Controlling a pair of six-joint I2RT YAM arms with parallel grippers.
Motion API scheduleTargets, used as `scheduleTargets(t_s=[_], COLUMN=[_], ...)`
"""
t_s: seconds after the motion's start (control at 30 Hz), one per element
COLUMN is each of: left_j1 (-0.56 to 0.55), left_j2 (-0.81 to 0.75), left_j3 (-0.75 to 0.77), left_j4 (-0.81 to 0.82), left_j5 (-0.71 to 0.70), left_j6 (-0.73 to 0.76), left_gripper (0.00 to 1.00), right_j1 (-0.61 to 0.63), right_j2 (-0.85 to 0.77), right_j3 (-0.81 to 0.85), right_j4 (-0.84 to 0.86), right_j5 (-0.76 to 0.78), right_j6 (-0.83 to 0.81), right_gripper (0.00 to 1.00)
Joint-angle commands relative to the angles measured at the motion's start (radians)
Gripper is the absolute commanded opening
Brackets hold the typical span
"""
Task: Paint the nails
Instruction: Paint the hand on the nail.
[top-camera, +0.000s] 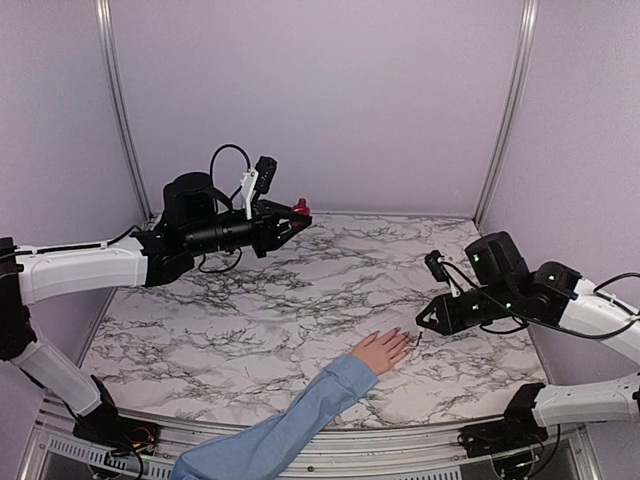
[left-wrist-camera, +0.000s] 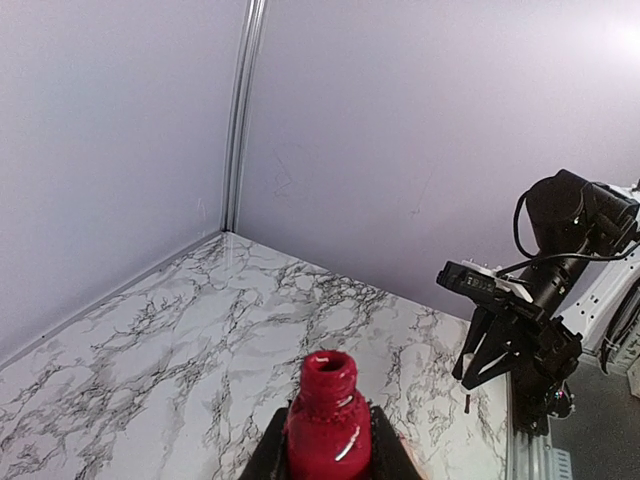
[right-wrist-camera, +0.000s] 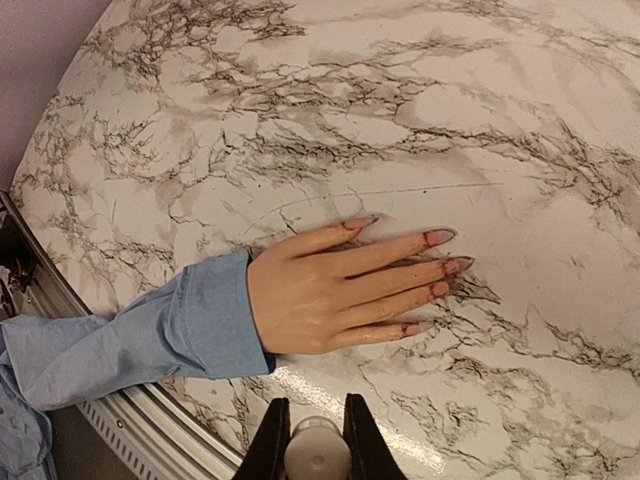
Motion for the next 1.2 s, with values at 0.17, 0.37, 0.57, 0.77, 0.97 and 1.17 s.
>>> scheduleTargets(t_s=[0.17, 0.37, 0.57, 0.77, 0.97, 1.17], left_j1=[0.002, 0.002, 0.003, 0.002, 0.002, 0.002], left_j2=[0.037, 0.047, 0.018, 0.017, 0.044, 0.082], left_j3=[-0.009, -0.019, -0.053, -0.062, -0.034, 0.002], left_j4=[-0.008, -0.006, -0.006, -0.005, -0.003, 0.000], left_j5=[-0.103, -0.082, -0.066, -0.078, -0.112, -0.118], left_j6=[-0.013, 0.020, 0.026, 0.041, 0.041, 0.043], left_gripper=[0.00, 0.00, 0.00, 0.00, 0.00, 0.00], right_j1=[-0.188, -0.255, -0.256, -0.256, -0.256, -0.257], right_j2=[0.062, 0.126, 0.066, 0.114, 0.125, 0.012], right_j3=[-0.026, -0.066, -0.115, -0.164, -0.204, -0.281], right_j4=[0.092, 0.147, 0.216, 0.321, 0.367, 0.409], right_j5=[-0.195, -0.253, -0.205, -0.284, -0.226, -0.109], right_j6=[-0.236, -0.194, -0.122, -0.187, -0.151, -0.060], right_gripper=[0.00, 0.00, 0.00, 0.00, 0.00, 0.00])
